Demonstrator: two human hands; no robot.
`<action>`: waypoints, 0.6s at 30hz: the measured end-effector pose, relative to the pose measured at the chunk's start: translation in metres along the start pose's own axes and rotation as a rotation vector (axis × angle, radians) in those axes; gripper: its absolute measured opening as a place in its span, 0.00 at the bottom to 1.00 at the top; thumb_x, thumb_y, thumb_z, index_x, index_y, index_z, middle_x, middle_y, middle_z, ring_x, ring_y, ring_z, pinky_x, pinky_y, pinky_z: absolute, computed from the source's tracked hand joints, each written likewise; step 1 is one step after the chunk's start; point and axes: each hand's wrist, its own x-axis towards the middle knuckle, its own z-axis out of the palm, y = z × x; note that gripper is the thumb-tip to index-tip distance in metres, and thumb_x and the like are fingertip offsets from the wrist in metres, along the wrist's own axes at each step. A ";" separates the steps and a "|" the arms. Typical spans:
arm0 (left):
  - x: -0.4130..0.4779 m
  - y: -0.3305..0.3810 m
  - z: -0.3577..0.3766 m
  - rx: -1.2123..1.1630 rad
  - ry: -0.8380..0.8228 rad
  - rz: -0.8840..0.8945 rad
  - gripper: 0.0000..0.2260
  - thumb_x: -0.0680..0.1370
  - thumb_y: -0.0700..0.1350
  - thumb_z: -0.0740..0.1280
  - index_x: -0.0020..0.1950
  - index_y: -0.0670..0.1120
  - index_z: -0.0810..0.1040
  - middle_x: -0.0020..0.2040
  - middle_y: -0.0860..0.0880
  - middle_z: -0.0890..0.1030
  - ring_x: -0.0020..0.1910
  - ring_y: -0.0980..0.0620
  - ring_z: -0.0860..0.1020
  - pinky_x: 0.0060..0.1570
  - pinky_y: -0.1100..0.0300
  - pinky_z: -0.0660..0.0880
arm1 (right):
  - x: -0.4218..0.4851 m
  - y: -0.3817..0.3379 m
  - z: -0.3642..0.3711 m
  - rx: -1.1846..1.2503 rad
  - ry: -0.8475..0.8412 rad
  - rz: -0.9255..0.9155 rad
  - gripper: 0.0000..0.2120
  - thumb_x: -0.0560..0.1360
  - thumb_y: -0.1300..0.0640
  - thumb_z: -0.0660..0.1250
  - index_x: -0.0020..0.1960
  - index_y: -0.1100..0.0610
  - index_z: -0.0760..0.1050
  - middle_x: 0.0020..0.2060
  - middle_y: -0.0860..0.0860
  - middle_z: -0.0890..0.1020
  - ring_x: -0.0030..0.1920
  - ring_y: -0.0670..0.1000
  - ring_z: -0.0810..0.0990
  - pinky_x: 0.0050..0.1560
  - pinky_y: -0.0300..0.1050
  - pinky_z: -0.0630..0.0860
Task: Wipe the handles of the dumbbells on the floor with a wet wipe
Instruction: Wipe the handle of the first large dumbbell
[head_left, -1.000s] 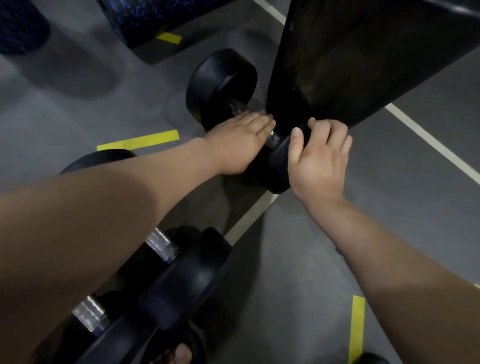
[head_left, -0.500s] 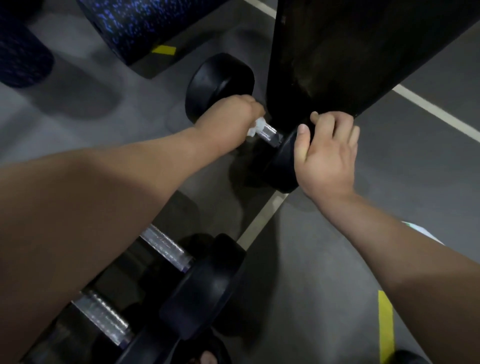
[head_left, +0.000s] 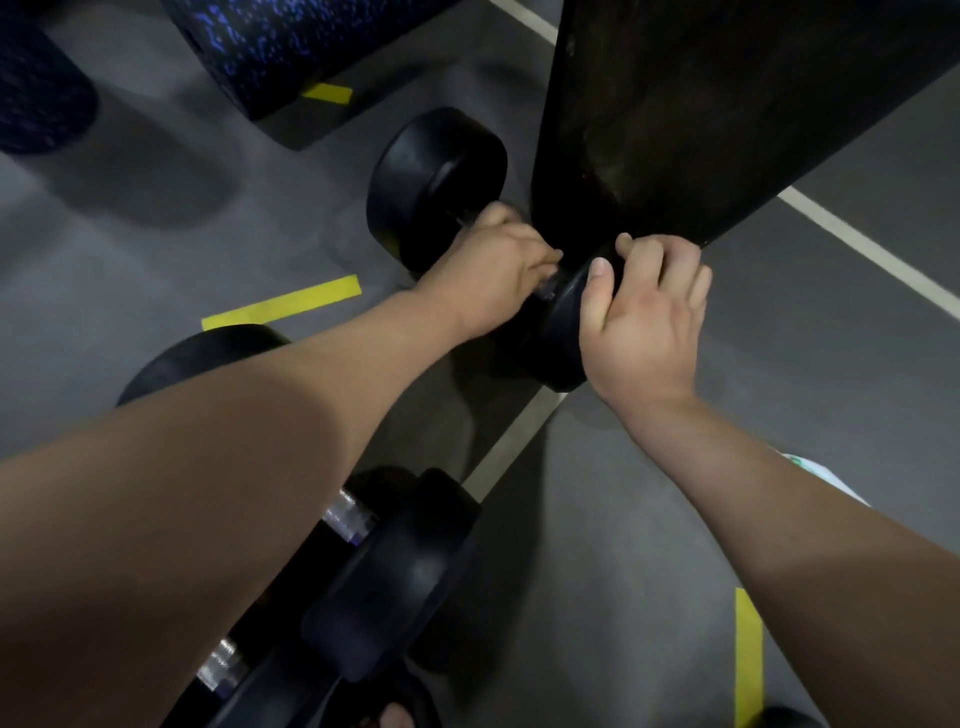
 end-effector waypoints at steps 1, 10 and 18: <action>0.001 0.000 -0.005 0.013 -0.039 0.005 0.18 0.80 0.52 0.62 0.63 0.46 0.83 0.57 0.49 0.84 0.61 0.44 0.74 0.62 0.48 0.72 | 0.000 0.000 0.000 -0.001 -0.001 -0.001 0.19 0.82 0.48 0.57 0.63 0.60 0.74 0.60 0.58 0.73 0.57 0.60 0.71 0.59 0.54 0.69; -0.002 -0.001 -0.010 0.084 0.015 0.005 0.14 0.79 0.39 0.64 0.61 0.48 0.84 0.56 0.50 0.84 0.57 0.42 0.76 0.57 0.50 0.71 | 0.000 0.001 0.001 -0.003 0.019 -0.011 0.18 0.82 0.49 0.57 0.62 0.60 0.74 0.60 0.59 0.74 0.56 0.60 0.72 0.57 0.54 0.70; -0.012 -0.016 0.006 0.141 0.156 -0.008 0.14 0.77 0.44 0.63 0.59 0.47 0.84 0.53 0.49 0.84 0.52 0.43 0.76 0.51 0.57 0.71 | 0.000 0.000 0.001 0.001 0.013 -0.004 0.18 0.82 0.48 0.56 0.62 0.60 0.74 0.60 0.58 0.73 0.56 0.59 0.72 0.57 0.53 0.69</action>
